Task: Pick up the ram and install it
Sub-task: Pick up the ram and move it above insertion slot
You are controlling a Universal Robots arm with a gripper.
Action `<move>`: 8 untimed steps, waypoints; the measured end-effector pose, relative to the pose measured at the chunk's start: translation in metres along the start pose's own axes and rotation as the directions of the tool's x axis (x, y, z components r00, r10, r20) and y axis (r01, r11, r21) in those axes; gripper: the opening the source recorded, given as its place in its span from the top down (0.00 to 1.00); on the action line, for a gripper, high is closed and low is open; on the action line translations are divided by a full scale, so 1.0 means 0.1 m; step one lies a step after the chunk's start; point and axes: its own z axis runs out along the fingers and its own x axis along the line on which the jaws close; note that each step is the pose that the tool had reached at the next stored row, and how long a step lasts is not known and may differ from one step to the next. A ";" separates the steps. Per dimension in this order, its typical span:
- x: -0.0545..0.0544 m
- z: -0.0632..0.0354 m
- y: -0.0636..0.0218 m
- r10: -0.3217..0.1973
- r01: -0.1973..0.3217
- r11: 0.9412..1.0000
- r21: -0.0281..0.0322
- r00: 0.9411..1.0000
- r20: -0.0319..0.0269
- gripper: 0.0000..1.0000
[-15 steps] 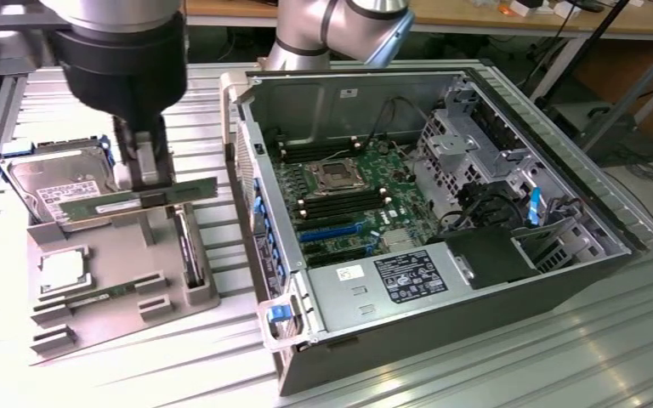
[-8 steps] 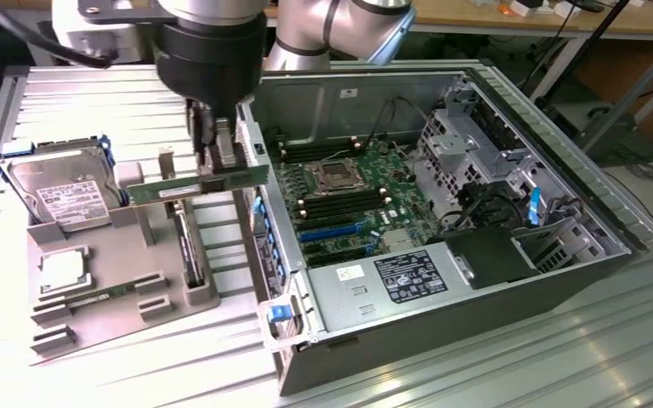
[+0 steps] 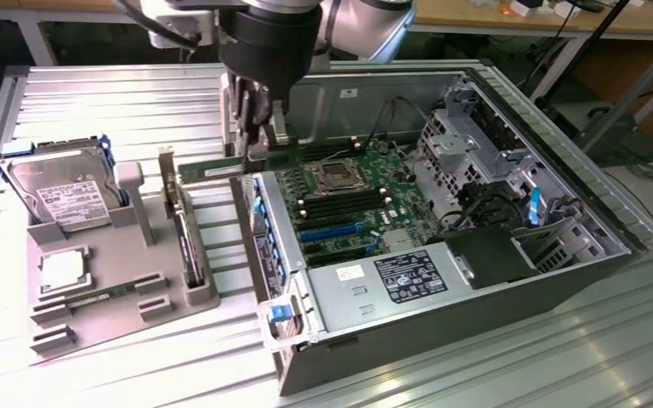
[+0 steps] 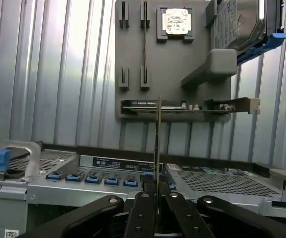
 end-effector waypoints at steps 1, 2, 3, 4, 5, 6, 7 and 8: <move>-0.02 -0.002 -0.037 0.000 0.000 1.000 -0.001 1.000 0.001 0.86; -0.02 -0.004 -0.080 0.000 0.000 1.000 -0.001 1.000 0.002 0.86; -0.04 -0.009 -0.155 0.000 0.000 1.000 -0.003 1.000 0.004 0.86; -0.04 -0.012 -0.205 0.000 0.000 1.000 -0.004 1.000 0.007 0.86; -0.05 -0.015 -0.259 0.000 0.000 1.000 -0.006 1.000 0.009 0.86; -0.06 -0.023 -0.373 -0.001 0.001 1.000 -0.009 1.000 0.015 0.86; -0.06 -0.027 -0.448 -0.001 0.001 1.000 -0.011 1.000 0.019 0.86; -0.06 -0.029 -0.495 -0.001 0.001 1.000 -0.012 1.000 0.022 0.86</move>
